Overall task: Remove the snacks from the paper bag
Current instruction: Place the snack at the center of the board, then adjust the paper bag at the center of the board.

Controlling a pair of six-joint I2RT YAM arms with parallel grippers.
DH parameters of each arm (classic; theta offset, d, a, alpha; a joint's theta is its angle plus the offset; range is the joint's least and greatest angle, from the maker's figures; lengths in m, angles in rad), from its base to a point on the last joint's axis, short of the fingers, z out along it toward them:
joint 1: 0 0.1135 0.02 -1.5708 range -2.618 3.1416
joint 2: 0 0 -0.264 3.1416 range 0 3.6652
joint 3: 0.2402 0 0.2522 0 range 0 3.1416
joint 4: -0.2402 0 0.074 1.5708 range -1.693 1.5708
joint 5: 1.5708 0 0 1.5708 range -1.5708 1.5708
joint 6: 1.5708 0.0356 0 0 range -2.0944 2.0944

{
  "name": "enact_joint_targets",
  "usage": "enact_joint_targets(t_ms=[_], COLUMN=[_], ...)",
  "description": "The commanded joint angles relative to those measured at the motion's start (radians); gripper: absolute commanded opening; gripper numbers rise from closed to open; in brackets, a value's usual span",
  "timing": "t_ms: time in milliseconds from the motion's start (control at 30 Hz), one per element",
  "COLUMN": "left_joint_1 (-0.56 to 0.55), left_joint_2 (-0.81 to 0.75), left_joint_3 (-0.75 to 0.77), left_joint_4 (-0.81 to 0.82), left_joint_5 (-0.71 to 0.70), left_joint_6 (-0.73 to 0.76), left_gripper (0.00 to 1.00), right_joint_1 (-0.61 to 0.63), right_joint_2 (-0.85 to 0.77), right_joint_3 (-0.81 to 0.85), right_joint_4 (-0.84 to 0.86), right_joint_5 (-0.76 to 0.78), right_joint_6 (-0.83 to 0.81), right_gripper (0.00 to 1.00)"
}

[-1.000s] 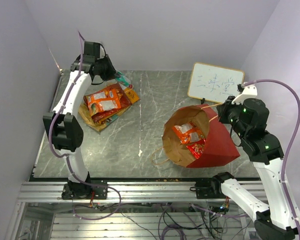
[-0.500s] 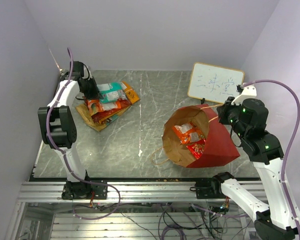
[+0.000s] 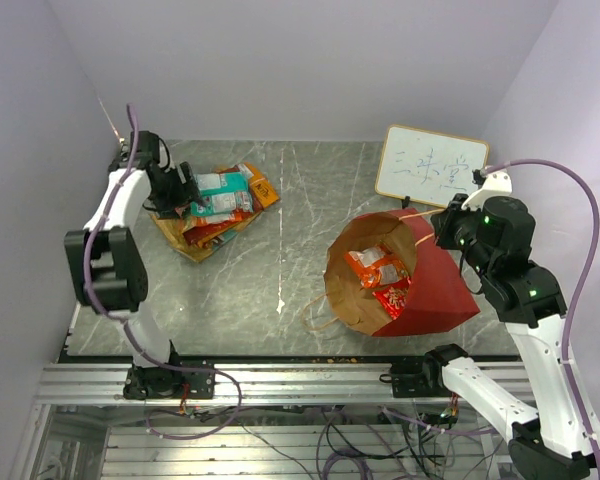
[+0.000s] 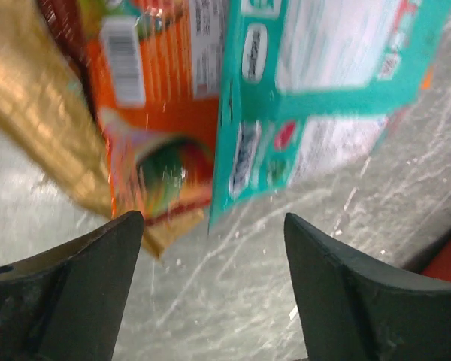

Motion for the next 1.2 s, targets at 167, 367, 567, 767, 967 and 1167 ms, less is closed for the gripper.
enact_joint_targets(t_ms=[167, 367, 567, 767, 967, 1167], left_joint_1=[-0.129, -0.533, -0.949, -1.189, -1.269, -1.272], left_joint_2=[-0.447, -0.584, -0.541, -0.415, -0.261, -0.330], left_joint_3=[-0.313, -0.558, -0.608, -0.542, -0.380, -0.448], left_joint_4=[0.093, 0.392, 0.662, 0.823, 0.796, 0.769], left_joint_5=[0.032, 0.028, -0.154, -0.334, -0.352, -0.417], left_joint_6=[-0.166, -0.468, -0.593, -0.433, -0.298, -0.351], left_gripper=[0.85, 0.85, 0.82, 0.81, 0.77, 0.78], right_joint_1=[0.005, 0.006, 0.006, 0.005, 0.006, 0.006], right_joint_2=[0.018, 0.058, 0.060, 0.036, 0.008, -0.026], right_joint_3=[-0.027, -0.006, 0.005, 0.023, 0.037, 0.065], right_joint_4=[0.030, 0.030, 0.012, -0.041, -0.147, -0.127], right_joint_5=[-0.009, -0.022, -0.007, 0.044, 0.217, 0.221], right_joint_6=[0.006, 0.001, -0.016, -0.030, -0.155, -0.213], right_gripper=[0.00, 0.00, 0.00, 0.00, 0.00, 0.00])
